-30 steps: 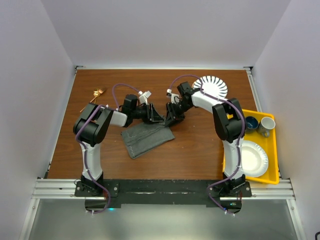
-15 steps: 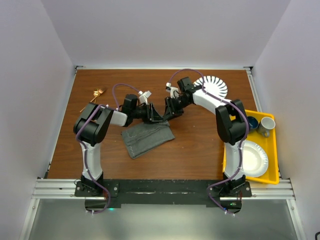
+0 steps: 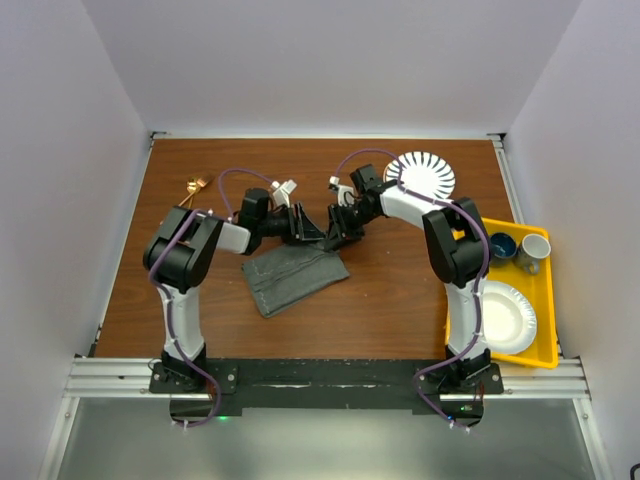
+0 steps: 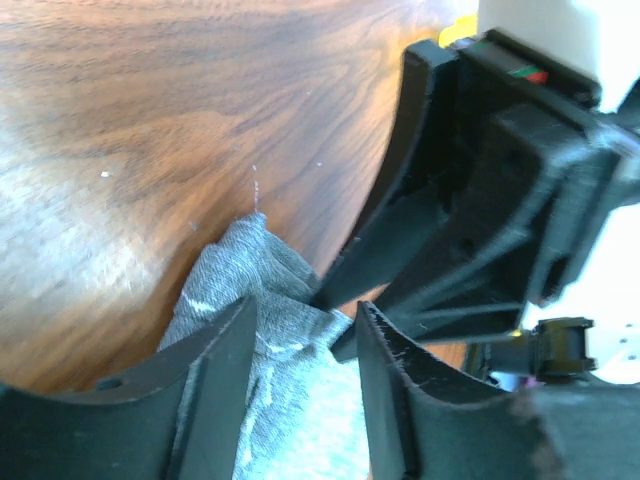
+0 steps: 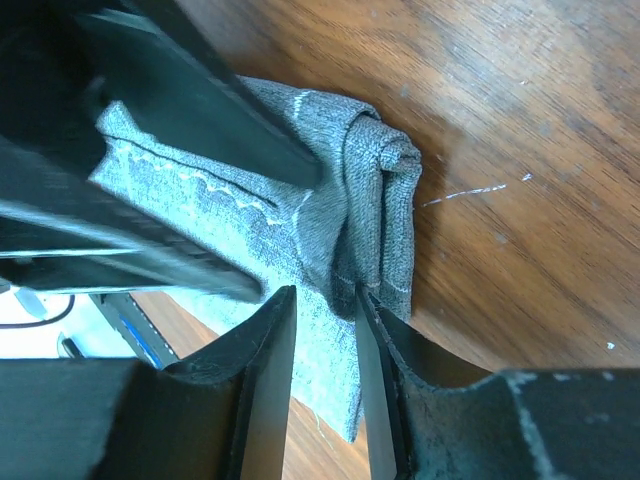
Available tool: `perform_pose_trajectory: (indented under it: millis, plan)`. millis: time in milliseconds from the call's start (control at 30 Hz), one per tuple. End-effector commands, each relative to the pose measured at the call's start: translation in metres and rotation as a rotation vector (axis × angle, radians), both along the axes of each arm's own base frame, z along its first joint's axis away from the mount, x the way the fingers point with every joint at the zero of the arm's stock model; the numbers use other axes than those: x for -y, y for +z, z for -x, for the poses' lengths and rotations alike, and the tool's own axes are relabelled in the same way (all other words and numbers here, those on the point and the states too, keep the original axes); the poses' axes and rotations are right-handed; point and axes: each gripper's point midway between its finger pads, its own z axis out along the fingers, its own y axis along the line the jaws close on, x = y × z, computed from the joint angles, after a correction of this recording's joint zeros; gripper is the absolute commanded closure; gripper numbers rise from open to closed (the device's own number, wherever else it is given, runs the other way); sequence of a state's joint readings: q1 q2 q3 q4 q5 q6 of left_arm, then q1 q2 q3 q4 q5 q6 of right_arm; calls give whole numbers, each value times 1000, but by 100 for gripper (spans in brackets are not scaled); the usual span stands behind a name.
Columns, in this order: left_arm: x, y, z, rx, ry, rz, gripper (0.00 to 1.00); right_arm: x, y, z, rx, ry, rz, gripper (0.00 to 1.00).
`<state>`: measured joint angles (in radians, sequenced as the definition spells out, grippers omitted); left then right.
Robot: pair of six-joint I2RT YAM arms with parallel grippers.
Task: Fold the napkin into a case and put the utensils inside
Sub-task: Smooth out the 2/3-rectangle-folded napkin at the center of the board.
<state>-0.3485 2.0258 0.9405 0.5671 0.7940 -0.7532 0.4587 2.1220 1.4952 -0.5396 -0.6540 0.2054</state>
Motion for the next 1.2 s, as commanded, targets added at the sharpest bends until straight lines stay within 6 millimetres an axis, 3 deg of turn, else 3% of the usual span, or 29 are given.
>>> perform_pose_trajectory:
  millis: [0,100,267,433,700,867,933,1033,1167]
  plan:
    - [-5,63,-11,143,23,105,47,-1,0,7,-24,-2,-9,67]
    - [-6,80,-6,182,13,125,46,-2,5,10,-44,-15,-22,68]
    - [-14,69,-5,169,51,69,47,-1,8,3,-53,-53,-26,73]
    - [-15,57,-12,157,73,36,55,7,4,-7,-64,-94,-9,100]
    - [-9,29,-16,70,66,11,68,7,-3,-3,-109,-126,-15,100]
    - [-10,14,-16,52,72,-19,68,7,-2,-7,-120,-141,-29,100]
    - [-11,12,-16,51,72,-22,63,10,-4,-10,-125,-155,-27,100]
    - [-10,16,-17,63,67,-12,58,12,-2,-16,-121,-167,-34,100]
    - [-7,36,-17,105,67,44,52,12,1,-17,-137,-175,-64,100]
